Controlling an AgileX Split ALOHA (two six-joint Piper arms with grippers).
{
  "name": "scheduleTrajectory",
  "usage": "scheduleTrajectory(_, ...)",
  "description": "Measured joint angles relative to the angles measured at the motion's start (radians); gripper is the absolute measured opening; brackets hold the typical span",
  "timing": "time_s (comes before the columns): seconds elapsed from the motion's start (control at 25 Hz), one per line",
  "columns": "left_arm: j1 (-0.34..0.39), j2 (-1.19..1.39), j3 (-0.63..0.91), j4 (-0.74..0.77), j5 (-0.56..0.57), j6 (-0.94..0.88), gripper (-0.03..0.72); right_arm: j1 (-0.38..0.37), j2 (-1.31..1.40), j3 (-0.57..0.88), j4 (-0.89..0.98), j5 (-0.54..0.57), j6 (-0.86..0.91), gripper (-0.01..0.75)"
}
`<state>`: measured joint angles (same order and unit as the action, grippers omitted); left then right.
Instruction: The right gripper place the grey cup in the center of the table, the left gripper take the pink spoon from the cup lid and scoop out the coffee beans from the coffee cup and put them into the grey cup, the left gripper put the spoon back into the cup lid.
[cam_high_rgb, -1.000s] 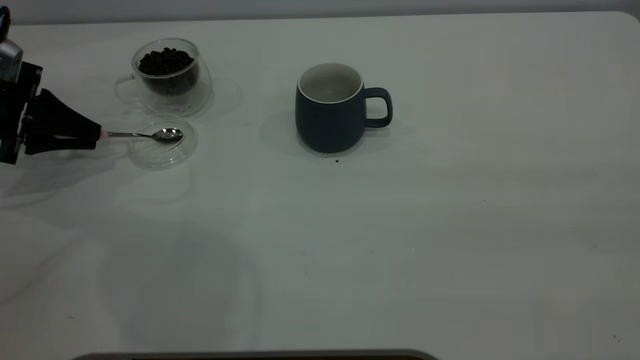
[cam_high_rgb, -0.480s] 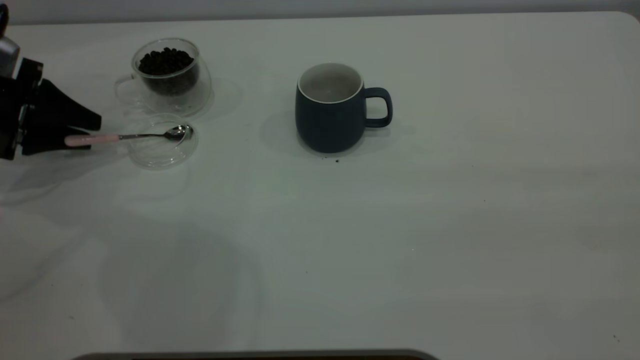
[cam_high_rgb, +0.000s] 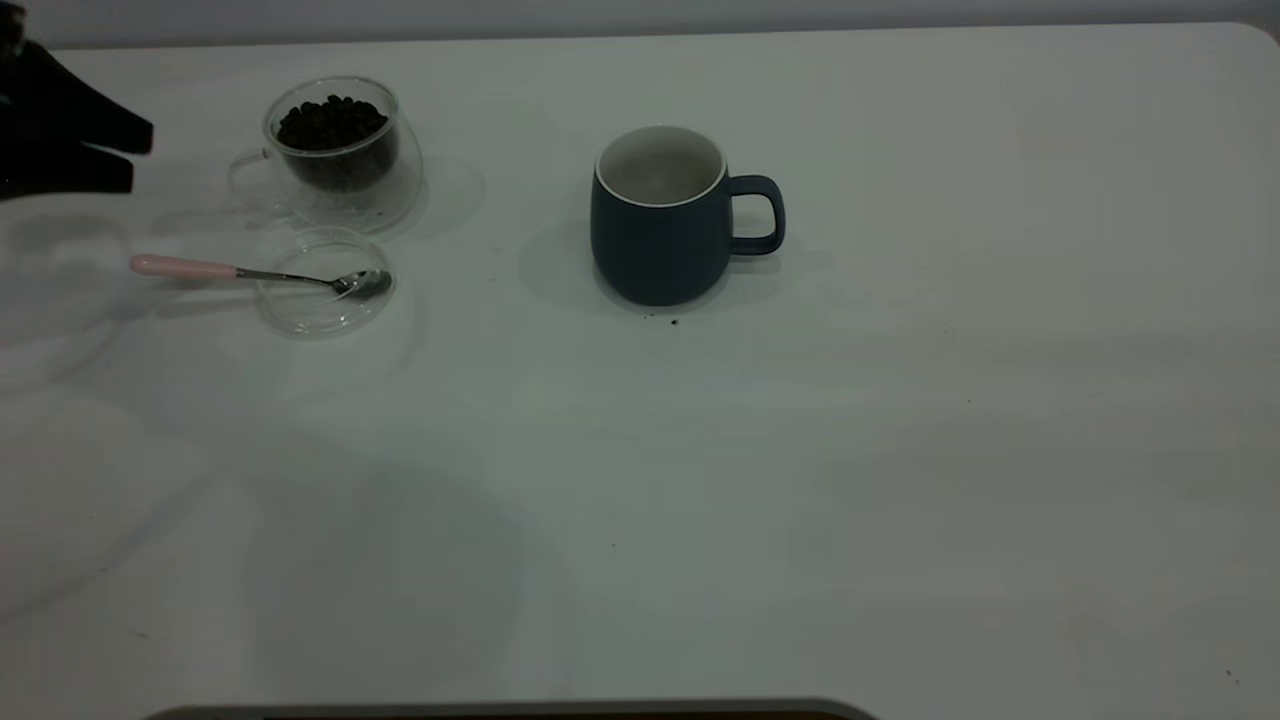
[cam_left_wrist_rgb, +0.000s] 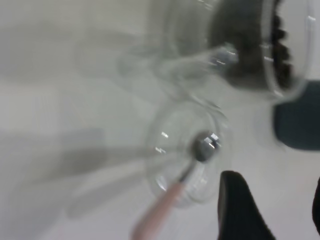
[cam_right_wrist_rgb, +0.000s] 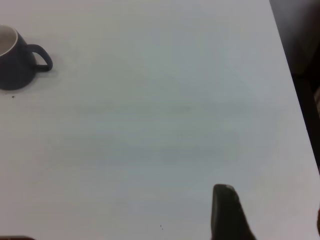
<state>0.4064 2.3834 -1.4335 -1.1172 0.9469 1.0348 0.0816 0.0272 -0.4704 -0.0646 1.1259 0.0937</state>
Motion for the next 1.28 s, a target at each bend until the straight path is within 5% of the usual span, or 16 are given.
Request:
scheduleTrajectory(0.56, 0.000, -0.674, 0.000, 0.061, 0.060, -0.203, 0.399, 0.000, 0.000, 0.000, 0.000, 0.000, 0.000, 0.455)
scheduleTrajectory(0.92, -0.026, -1.147, 0.032, 0.739, 0.140, -0.801, 0.399, 0.000, 0.000, 0.000, 0.000, 0.000, 0.000, 0.455)
scheduleTrajectory(1.28, -0.226, -1.501, 0.252, 0.849, 0.217, -0.845, 0.399, 0.000, 0.000, 0.000, 0.000, 0.000, 0.000, 0.455)
